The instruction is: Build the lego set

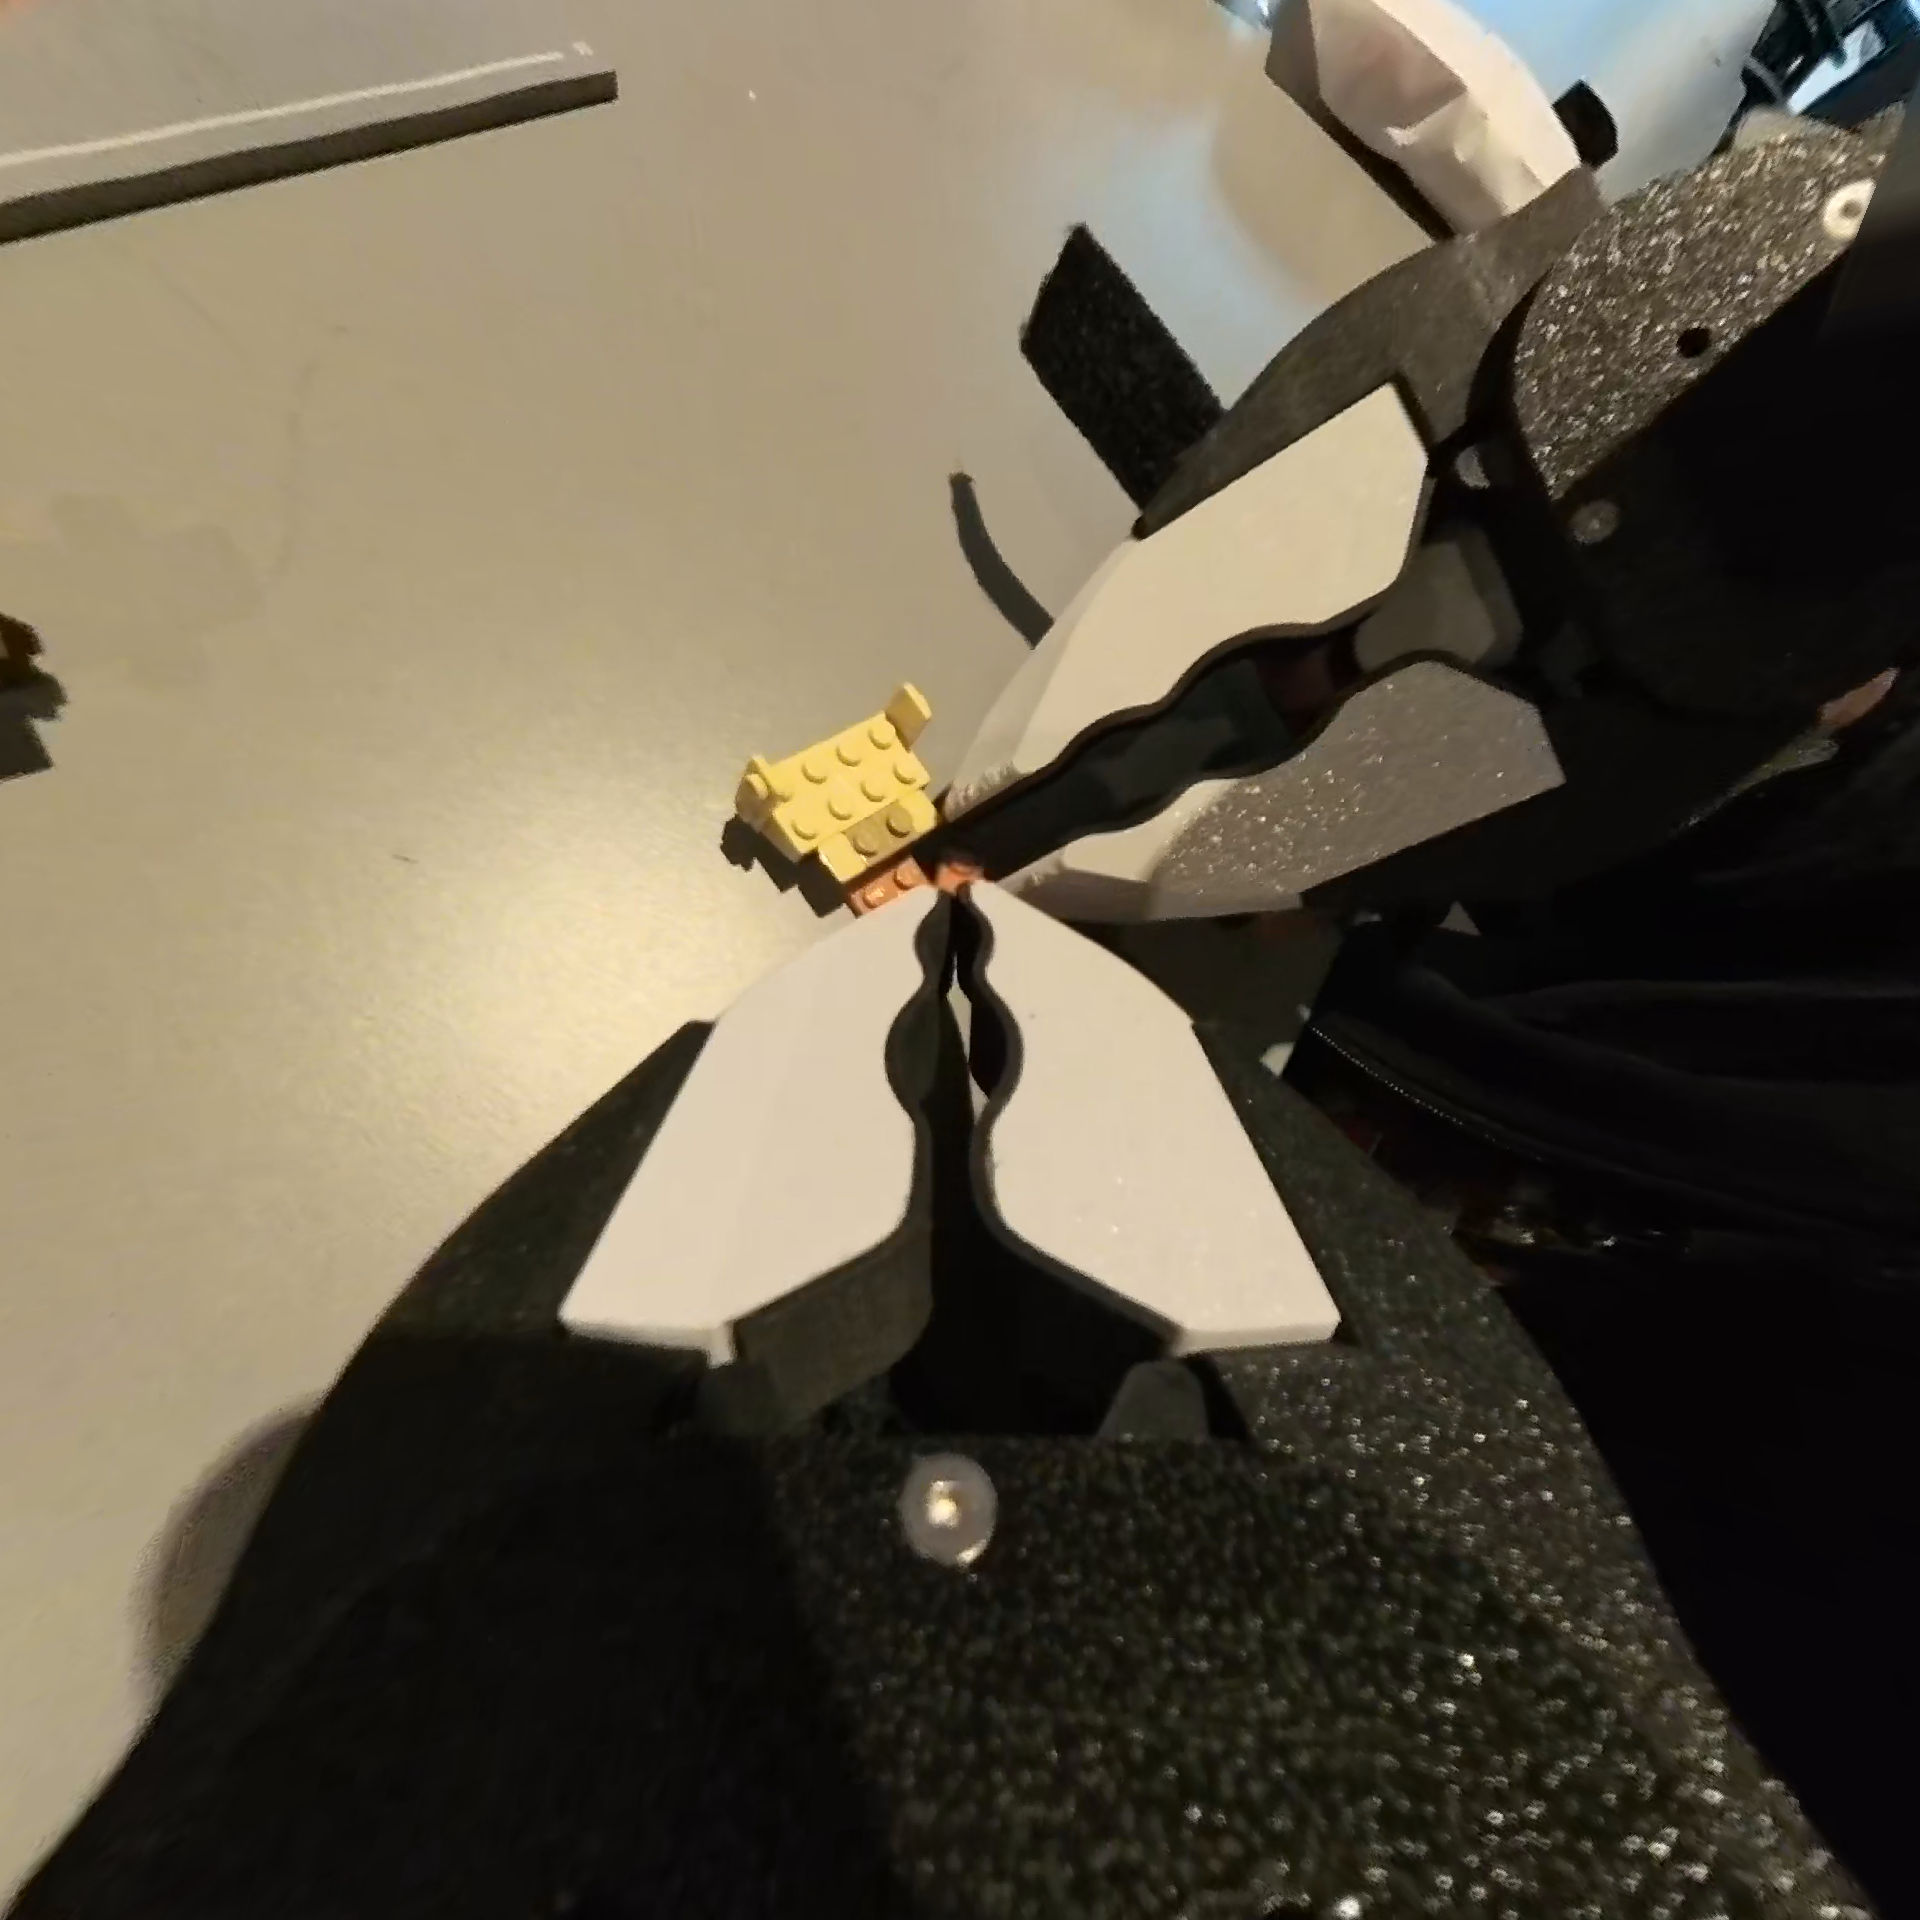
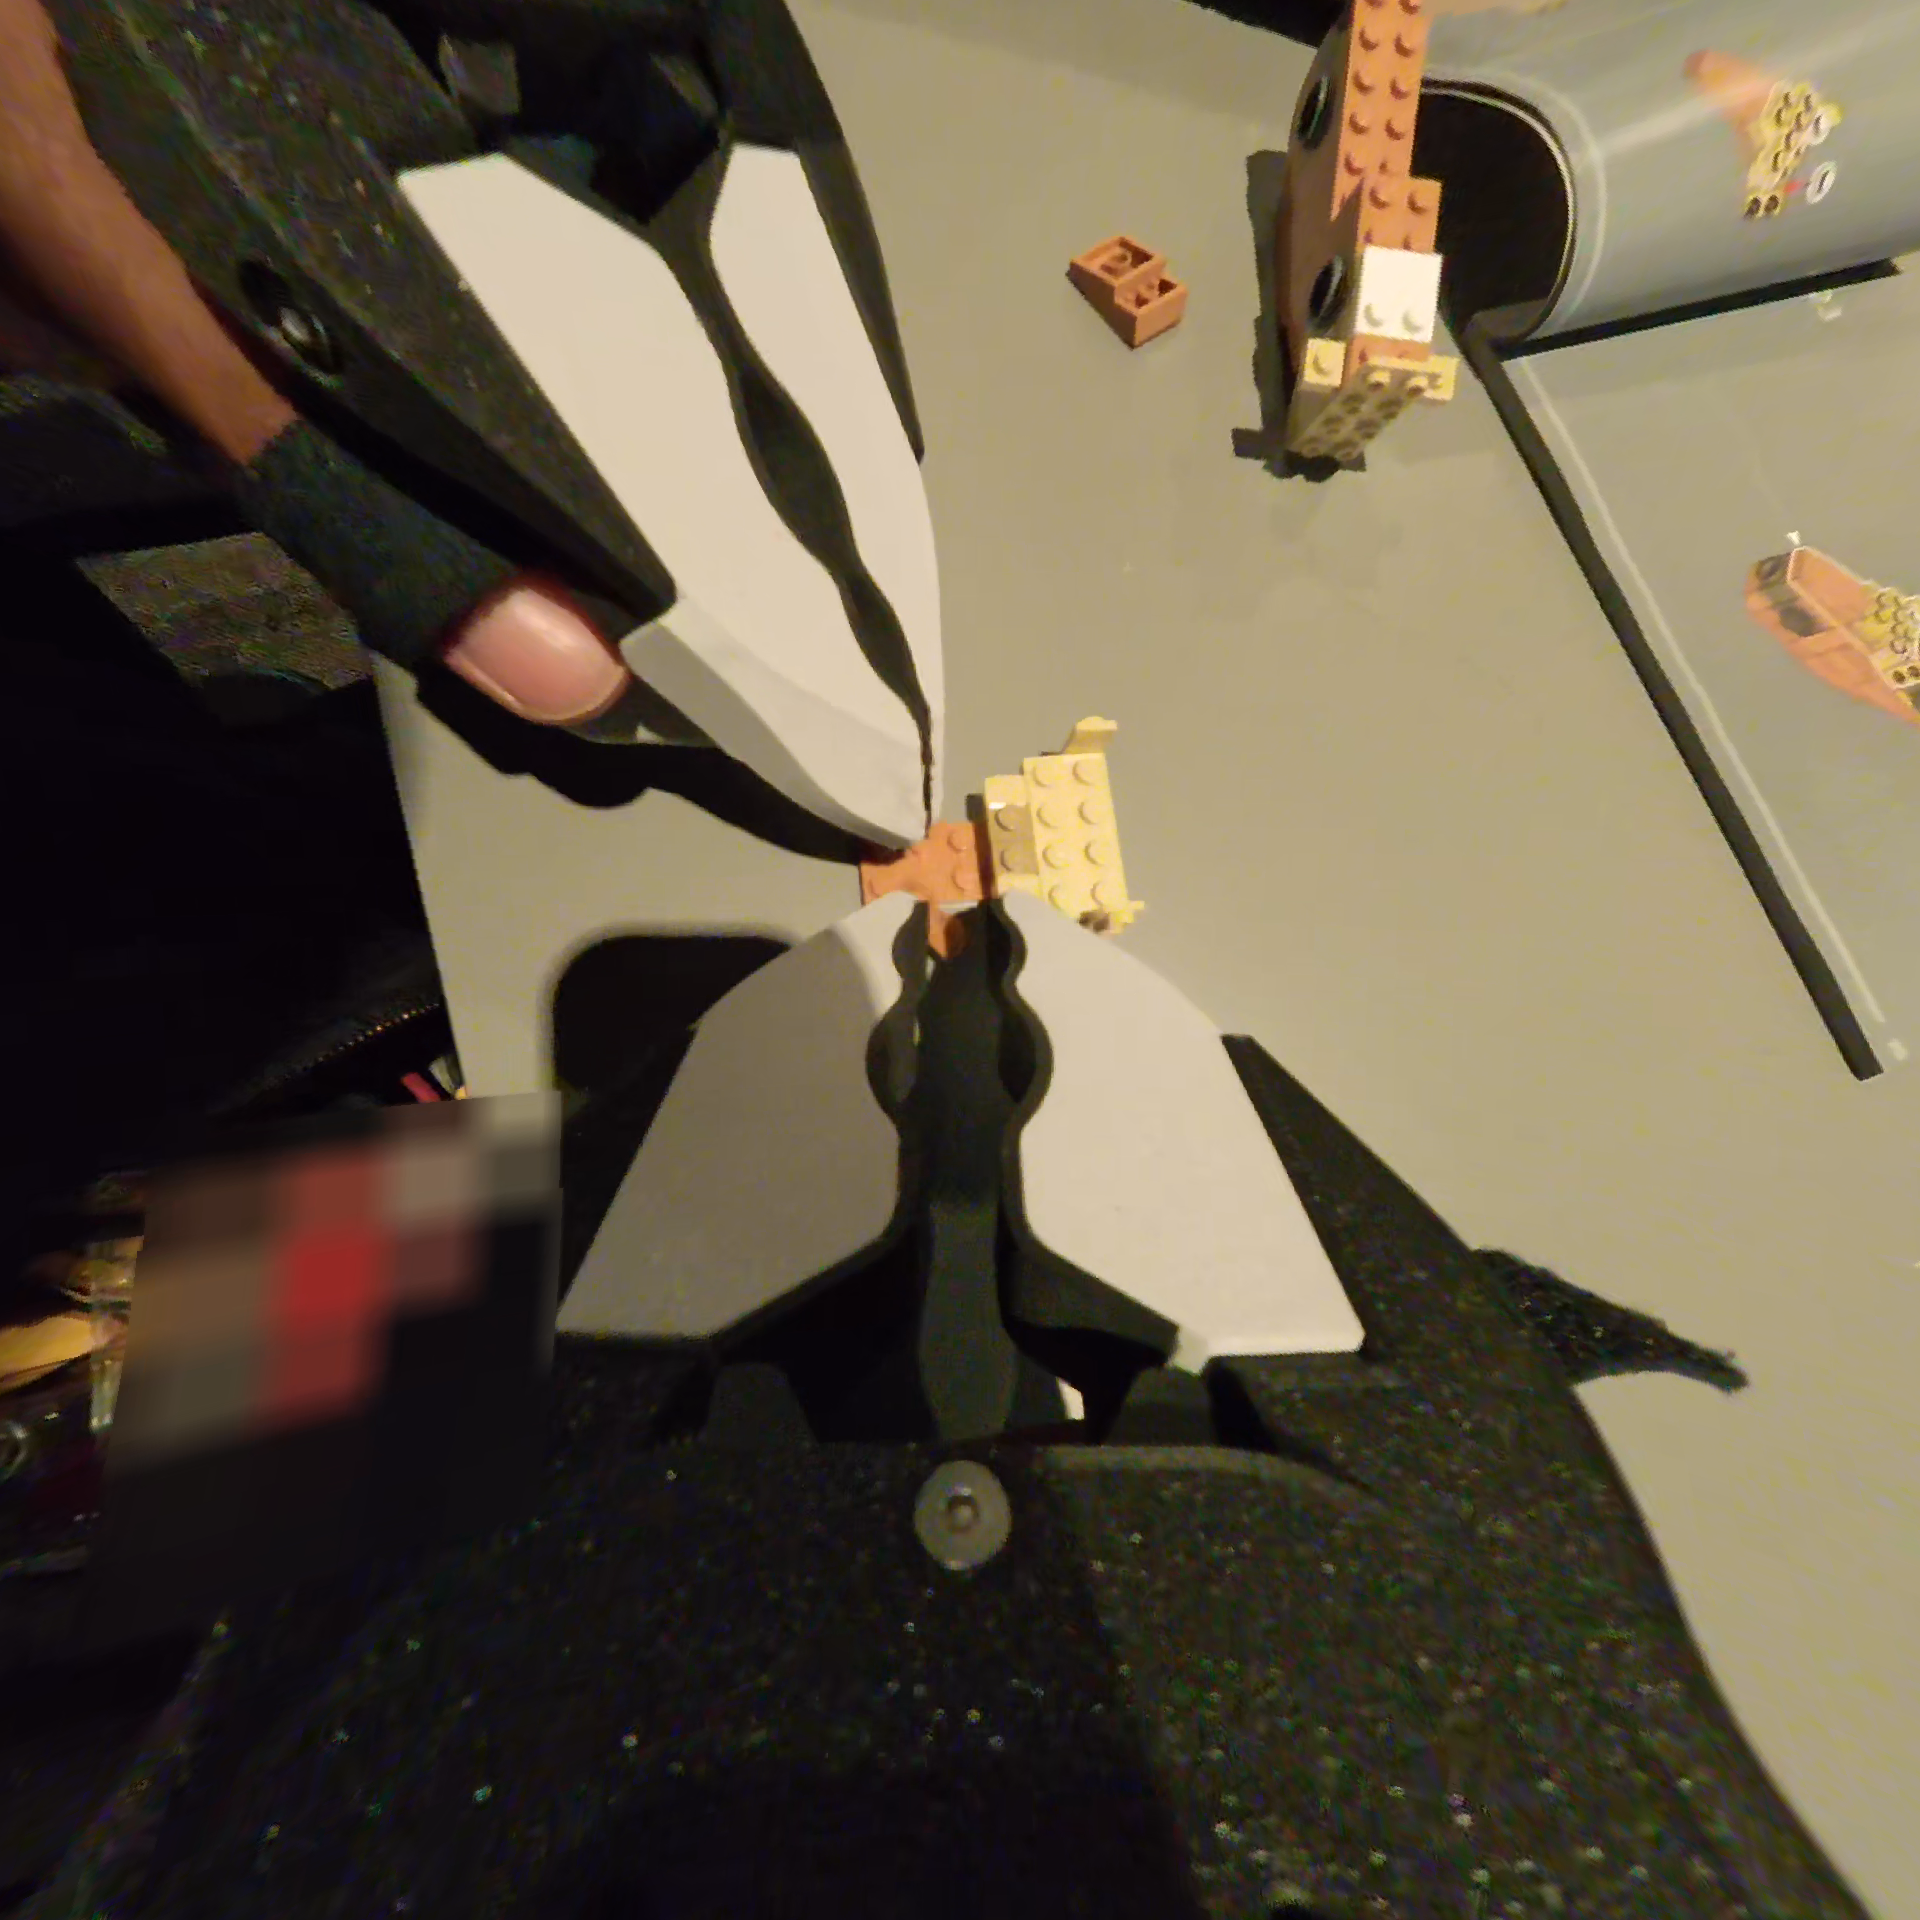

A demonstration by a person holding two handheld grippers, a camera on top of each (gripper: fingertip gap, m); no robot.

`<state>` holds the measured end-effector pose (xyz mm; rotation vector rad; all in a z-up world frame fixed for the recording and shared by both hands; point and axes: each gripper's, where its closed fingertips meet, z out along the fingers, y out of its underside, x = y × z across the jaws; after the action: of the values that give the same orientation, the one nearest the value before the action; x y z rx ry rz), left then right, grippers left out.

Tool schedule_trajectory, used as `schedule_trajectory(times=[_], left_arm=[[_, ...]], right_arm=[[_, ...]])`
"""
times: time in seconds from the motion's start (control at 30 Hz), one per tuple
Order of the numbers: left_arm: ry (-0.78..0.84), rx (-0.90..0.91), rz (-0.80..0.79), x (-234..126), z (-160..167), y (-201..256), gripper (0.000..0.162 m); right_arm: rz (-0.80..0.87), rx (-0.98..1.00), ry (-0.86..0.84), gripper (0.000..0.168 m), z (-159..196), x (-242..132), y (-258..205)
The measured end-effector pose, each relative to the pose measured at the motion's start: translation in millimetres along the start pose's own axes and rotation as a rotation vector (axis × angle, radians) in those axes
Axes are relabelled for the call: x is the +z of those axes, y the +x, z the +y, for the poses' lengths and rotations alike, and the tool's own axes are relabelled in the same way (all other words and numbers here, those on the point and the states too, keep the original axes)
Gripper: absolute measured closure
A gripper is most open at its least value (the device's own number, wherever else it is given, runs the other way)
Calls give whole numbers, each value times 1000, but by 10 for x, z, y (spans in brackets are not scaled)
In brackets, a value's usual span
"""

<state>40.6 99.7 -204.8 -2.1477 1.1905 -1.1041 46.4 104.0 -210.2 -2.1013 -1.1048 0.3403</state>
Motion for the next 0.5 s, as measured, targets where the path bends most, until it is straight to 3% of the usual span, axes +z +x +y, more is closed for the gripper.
schedule_trajectory(times=[0.5], left_arm=[[-88, 145, -110, 31, 59, 19, 162]], right_arm=[[-90, 12, 1, 156, 155, -58, 51]])
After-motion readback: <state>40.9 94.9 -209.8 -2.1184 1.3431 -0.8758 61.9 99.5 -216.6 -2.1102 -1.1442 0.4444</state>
